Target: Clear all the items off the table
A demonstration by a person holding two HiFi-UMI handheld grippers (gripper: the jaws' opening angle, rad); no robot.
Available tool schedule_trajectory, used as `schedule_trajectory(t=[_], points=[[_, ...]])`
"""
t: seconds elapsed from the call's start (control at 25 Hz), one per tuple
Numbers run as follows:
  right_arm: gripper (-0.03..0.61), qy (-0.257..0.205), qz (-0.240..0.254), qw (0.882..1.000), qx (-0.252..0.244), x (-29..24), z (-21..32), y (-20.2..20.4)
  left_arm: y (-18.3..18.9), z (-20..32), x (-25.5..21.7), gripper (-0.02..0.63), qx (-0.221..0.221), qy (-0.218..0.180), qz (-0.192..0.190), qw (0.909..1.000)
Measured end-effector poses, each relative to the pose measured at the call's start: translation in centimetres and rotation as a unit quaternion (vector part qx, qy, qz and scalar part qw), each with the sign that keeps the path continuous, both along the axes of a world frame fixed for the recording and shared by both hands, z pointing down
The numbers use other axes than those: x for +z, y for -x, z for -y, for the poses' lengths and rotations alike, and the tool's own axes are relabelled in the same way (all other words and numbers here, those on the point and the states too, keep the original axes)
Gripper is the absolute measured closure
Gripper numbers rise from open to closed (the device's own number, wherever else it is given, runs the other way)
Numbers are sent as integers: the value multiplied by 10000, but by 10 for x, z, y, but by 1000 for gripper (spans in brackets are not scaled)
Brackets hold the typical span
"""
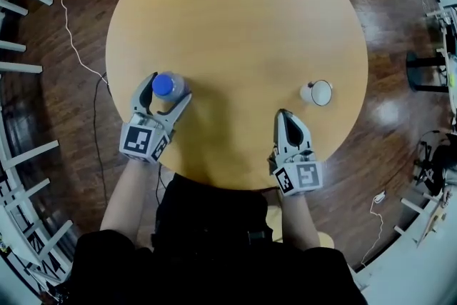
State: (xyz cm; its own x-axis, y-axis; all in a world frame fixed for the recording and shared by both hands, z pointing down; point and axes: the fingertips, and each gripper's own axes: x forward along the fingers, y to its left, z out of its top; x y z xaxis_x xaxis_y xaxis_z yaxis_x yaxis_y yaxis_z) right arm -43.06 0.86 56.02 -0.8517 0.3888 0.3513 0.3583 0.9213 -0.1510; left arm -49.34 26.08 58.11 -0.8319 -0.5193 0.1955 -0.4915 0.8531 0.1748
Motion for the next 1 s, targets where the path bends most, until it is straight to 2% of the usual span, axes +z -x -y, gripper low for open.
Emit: schedule_trajectory(t=[0.08, 0.12, 0.24, 0.32, 0.48, 0.64, 0.84, 1.0], points=[[574, 16, 6, 10000, -23, 1, -4, 0, 6, 0, 2, 201, 52, 53, 31, 10000], [574, 25, 26, 10000, -65, 0, -4, -1, 7, 3, 3, 232, 122, 49, -8, 9999], [574, 21, 185, 9996, -233, -10, 5, -4, 6, 11, 0, 253, 332, -292, -173, 9989], [574, 6, 311, 9992, -233, -17, 18, 2, 4, 13, -15, 253, 359, -454, -147, 9982], [574, 71, 531, 9985, -108, -33, 38, 13, -4, 12, -53, 253, 402, -117, 158, 9990], [574, -23, 834, 9965, -90, -55, 41, 17, -9, -1, -90, 253, 449, -116, 483, 9978], [574, -98, 1126, 9928, 400, -76, 32, -7, -29, -14, -122, 255, 975, -22, 836, 9917], [574, -8, 1239, 9879, 929, -85, 10, -45, -50, -26, -128, 255, 1528, -106, 847, 9846]])
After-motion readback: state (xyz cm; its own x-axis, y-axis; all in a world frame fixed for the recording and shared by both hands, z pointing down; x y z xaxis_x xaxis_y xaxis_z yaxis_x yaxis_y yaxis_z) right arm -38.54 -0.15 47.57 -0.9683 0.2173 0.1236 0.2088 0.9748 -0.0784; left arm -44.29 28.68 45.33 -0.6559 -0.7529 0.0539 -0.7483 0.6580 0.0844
